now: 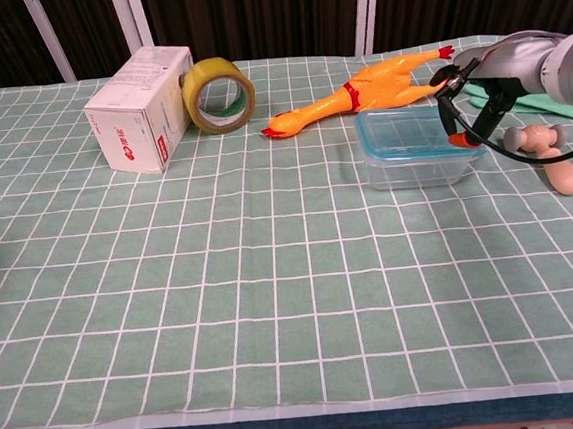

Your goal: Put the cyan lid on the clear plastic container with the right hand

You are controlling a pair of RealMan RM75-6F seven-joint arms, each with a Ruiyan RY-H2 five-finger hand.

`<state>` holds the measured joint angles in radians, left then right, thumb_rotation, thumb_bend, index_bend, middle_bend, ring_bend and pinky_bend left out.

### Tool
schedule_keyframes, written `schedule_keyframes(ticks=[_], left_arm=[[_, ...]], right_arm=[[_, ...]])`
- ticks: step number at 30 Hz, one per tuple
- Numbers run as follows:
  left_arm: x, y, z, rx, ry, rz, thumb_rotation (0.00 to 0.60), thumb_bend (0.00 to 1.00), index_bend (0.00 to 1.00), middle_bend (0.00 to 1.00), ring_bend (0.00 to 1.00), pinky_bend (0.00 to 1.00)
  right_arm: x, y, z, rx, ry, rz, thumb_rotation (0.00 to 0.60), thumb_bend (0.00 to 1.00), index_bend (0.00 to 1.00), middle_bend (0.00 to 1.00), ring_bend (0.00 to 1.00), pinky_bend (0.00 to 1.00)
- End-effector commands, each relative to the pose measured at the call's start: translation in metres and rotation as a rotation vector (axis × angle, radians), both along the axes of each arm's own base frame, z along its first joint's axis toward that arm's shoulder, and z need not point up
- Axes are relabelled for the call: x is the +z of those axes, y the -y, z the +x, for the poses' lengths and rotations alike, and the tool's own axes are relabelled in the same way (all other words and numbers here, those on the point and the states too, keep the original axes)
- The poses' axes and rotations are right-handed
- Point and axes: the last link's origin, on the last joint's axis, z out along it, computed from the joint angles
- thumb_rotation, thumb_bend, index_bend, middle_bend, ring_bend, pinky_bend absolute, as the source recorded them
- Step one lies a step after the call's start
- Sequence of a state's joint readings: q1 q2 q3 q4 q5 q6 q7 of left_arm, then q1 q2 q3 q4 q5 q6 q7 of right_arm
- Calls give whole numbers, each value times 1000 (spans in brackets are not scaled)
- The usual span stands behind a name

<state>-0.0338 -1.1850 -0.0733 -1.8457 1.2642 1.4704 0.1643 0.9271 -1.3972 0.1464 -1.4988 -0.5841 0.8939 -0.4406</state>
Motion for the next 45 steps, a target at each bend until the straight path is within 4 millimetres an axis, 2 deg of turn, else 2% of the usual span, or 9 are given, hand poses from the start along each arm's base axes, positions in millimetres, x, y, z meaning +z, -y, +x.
schedule_keyframes(ticks=[1,15,32,39,45], left_arm=[[0,0,0,0,0,1,600,741,140,0,0,0],[0,0,0,1,-1,2,600,741,141,0,0,0],[0,0,0,2,1,0,600,742,141,0,0,0],[0,0,0,3,3,-2,600,741,141,0,0,0],[0,0,0,4,6,-4,600,741,141,0,0,0]], right_arm=[[-2,0,-2,-6,1,3,600,555,596,27,0,0],[-7,2,-11,-29,16,18,600,555,596,25,0,0],[-22,4,-6,-13,24,18,600,554,596,24,0,0],[-11,8,-1,-11,45,-23,600,554,596,14,0,0],[1,8,15,22,103,-73,600,554,596,1,0,0]])
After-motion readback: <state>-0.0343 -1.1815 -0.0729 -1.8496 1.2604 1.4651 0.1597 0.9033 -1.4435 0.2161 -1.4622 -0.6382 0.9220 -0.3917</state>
